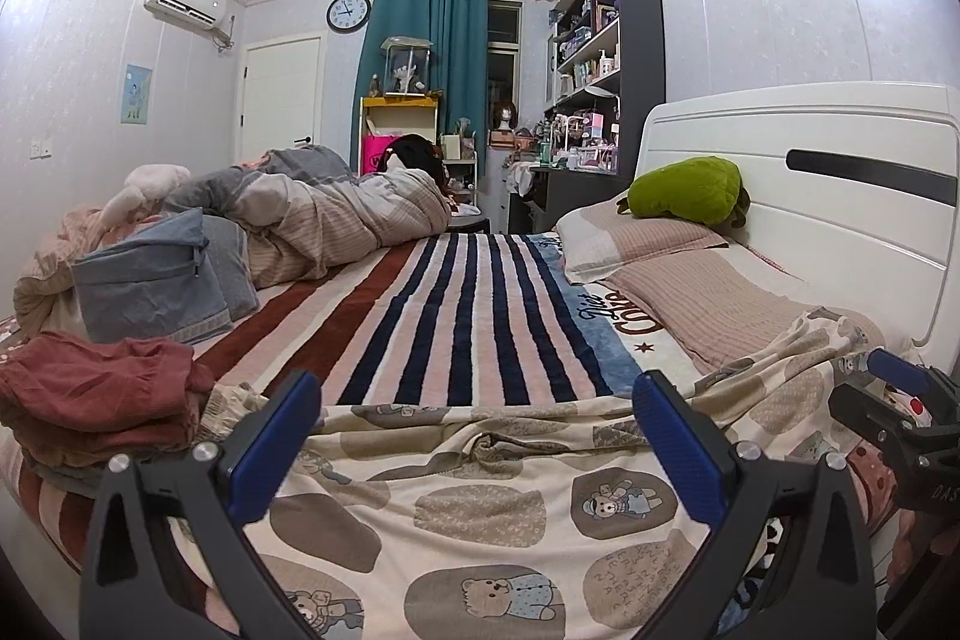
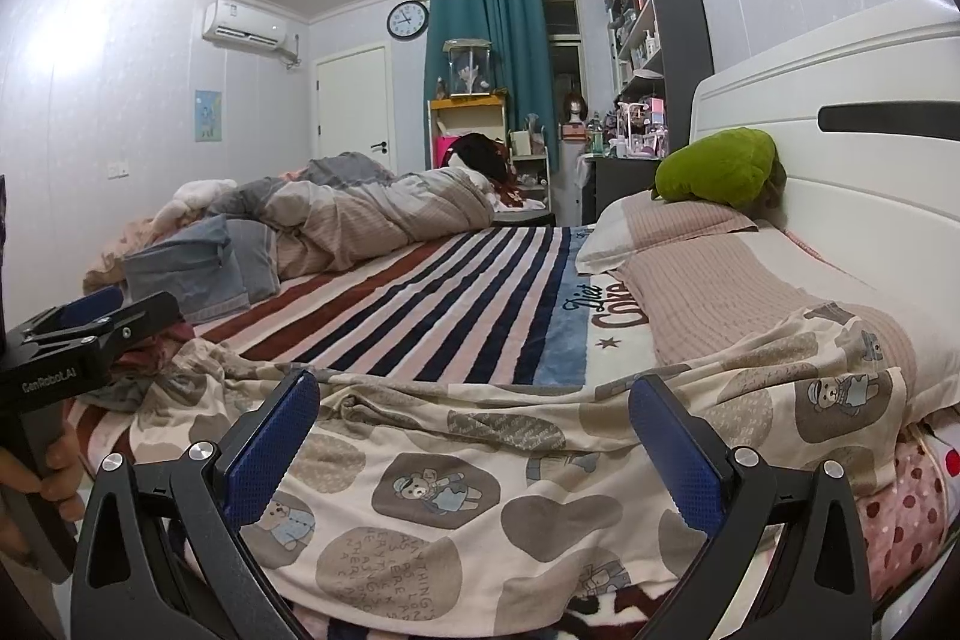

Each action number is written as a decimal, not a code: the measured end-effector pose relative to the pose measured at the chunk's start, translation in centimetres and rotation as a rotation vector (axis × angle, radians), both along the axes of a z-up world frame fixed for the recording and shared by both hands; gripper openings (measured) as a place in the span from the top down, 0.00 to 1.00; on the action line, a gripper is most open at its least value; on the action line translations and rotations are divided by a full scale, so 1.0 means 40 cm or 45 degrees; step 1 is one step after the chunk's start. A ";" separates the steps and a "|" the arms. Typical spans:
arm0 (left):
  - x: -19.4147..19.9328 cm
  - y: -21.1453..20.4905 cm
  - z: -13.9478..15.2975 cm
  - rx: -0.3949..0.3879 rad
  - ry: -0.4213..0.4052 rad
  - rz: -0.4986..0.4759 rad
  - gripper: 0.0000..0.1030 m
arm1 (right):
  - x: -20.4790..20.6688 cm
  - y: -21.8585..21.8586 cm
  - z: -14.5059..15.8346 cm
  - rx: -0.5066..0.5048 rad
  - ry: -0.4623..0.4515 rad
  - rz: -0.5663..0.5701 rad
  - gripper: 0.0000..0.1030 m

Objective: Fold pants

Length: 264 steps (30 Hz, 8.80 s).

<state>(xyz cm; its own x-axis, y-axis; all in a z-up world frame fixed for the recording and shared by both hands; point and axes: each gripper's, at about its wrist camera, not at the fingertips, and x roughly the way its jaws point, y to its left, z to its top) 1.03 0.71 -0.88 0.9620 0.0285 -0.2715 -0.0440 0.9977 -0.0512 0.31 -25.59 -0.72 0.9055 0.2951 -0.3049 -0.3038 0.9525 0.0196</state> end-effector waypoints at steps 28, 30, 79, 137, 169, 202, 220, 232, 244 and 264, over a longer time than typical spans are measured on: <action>0.430 0.088 -0.134 0.317 0.530 -0.349 0.03 | 0.404 0.039 -0.134 -0.261 0.561 0.383 0.42; 0.487 0.093 -0.175 0.398 0.605 -0.347 0.11 | 0.459 0.056 -0.156 -0.366 0.594 0.370 0.44; 0.792 0.177 -0.303 0.461 0.894 -0.422 0.95 | 0.811 0.061 -0.219 -0.597 0.821 0.330 0.99; 0.483 0.416 -0.374 -0.438 0.717 0.306 0.69 | 0.211 -0.111 -0.277 -0.058 0.666 0.106 0.64; 0.028 0.408 -0.328 -0.389 0.543 0.308 0.80 | 0.154 -0.131 -0.214 0.184 0.553 0.100 0.52; 0.355 0.381 -0.254 0.109 0.775 -0.326 0.36 | 0.374 0.559 -0.298 -0.401 0.737 1.058 0.97; 0.107 0.555 -0.272 -0.130 0.594 0.098 0.93 | 0.275 0.489 -0.231 -0.236 0.697 1.057 0.97; -0.027 0.634 -0.321 -0.323 0.540 0.319 0.44 | 0.129 0.507 -0.344 -0.279 0.820 1.112 0.97; 0.036 0.618 -0.292 -0.627 0.481 0.179 0.27 | 0.099 0.493 -0.346 -0.212 0.823 1.136 0.94; 0.023 0.643 -0.245 -0.483 0.555 0.173 0.23 | 0.146 0.305 -0.197 -0.053 0.648 0.793 0.79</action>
<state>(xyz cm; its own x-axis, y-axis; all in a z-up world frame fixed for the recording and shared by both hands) 1.94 26.45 -10.68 0.7538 -0.0327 -0.6563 -0.2673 0.8971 -0.3517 6.15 -13.38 -8.61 0.3254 0.6795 -0.6576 -0.7429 0.6140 0.2668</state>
